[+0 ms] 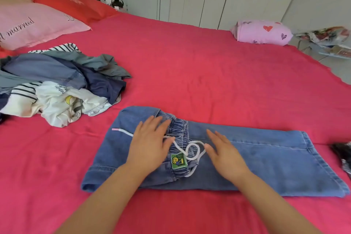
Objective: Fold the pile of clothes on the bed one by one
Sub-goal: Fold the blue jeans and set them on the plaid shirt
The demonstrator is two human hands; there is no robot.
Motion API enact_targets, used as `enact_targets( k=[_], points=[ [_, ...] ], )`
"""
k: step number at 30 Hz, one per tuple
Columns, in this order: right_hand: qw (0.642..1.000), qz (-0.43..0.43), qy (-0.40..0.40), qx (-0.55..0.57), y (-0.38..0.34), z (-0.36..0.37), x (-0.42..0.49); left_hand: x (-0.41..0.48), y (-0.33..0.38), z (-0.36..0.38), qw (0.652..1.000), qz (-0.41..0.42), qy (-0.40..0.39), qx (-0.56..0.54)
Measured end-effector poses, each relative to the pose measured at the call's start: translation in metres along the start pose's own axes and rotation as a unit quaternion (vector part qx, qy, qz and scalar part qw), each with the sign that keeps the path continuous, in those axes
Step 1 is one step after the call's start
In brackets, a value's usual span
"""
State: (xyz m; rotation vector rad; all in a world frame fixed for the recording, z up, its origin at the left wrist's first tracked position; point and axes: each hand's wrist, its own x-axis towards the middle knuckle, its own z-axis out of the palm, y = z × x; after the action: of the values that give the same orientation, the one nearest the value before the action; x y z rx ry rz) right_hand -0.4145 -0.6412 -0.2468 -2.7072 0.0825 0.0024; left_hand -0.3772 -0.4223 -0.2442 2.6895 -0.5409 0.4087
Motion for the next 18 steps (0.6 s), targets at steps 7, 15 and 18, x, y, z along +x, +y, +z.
enact_targets(
  k=[7, 15, 18],
  points=[
    [0.998, -0.039, -0.033, 0.026, -0.077, 0.056, -0.001, -0.026, -0.095, -0.034, 0.907, -0.391, -0.084, -0.131],
    [0.998, -0.012, -0.011, 0.052, -0.067, 0.061, -0.002, -0.017, -0.066, -0.068, 0.879, -0.327, -0.068, -0.341],
    [0.994, -0.002, 0.004, 0.108, -0.060, 0.063, -0.005, 0.005, -0.031, -0.090, 0.911, -0.262, -0.048, -0.315]
  ],
)
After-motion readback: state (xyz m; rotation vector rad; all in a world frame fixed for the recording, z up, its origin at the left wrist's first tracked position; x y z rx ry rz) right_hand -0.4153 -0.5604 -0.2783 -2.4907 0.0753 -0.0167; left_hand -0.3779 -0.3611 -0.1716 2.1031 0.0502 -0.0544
